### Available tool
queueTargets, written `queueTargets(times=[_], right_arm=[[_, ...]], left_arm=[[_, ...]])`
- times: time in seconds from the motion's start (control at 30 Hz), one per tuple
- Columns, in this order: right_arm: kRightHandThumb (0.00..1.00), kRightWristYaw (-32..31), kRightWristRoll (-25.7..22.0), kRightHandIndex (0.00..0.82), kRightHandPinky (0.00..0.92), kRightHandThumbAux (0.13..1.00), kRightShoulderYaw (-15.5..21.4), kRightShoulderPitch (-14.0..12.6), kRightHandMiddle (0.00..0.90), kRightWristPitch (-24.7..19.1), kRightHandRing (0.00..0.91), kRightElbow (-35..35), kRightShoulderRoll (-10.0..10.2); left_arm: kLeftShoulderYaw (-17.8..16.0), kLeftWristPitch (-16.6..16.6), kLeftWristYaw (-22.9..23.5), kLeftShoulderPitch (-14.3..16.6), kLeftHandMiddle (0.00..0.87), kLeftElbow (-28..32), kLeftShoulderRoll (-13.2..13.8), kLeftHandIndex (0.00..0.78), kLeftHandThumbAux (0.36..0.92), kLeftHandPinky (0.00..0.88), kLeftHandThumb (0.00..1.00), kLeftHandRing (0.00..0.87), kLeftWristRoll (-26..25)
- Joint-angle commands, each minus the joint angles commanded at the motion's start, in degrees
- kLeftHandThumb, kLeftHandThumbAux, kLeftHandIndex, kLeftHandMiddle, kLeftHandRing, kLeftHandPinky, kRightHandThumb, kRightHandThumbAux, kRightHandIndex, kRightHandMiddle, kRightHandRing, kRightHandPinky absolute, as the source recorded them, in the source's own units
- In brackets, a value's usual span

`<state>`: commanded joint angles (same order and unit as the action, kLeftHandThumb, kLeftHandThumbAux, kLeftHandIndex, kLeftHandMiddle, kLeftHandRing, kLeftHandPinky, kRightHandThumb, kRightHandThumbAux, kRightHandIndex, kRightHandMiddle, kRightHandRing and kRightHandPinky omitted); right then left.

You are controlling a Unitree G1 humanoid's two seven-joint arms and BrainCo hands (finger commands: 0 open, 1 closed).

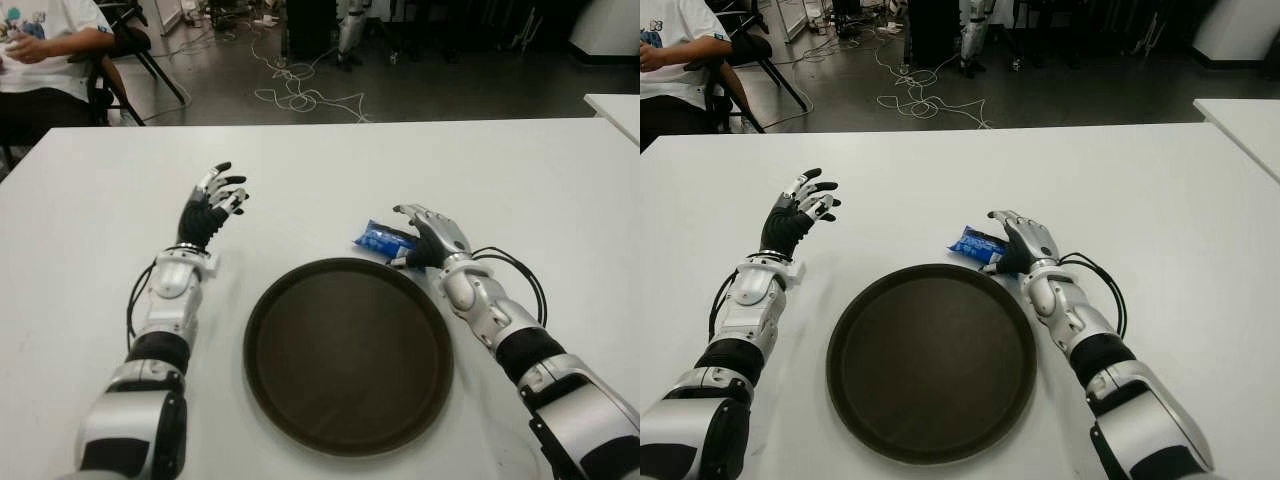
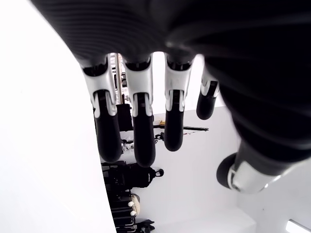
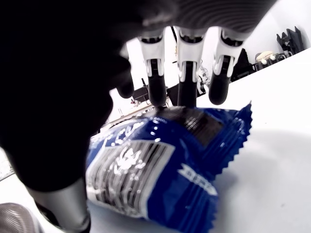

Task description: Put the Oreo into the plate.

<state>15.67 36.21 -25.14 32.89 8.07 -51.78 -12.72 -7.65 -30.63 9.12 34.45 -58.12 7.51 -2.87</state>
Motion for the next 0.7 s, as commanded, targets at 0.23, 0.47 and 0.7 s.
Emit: queueTargets(times=[0.23,0.47,0.7], right_arm=[[0.000,0.7,0.8,0.216,0.370,0.846,-1.1,-0.3,0.296,-0.5,0.334,0.5,0.1],[0.000,2.3,1.8,0.203,0.358,0.842,-1.9,-0.9,0.287,-0.4,0.319,1.2,0.0],[0.004,3.3,2.6,0.221,0.349,0.861,-2.5,-1.2,0.292,-0.6,0.318,1.6,0.0]], left_arm=[[0.1,0.5,-0.1,0.1,0.269,0.0,0.0,0.145,0.632,0.412,0.277,0.322,0.1],[0.3,0.6,-0.5,0.1,0.273,0.0,0.0,0.142,0.626,0.407,0.262,0.329,0.4],[0.3,0.4,-1.0,0.2,0.279,-0.1,-0.1,0.139,0.627,0.414,0.258,0.337,0.7]])
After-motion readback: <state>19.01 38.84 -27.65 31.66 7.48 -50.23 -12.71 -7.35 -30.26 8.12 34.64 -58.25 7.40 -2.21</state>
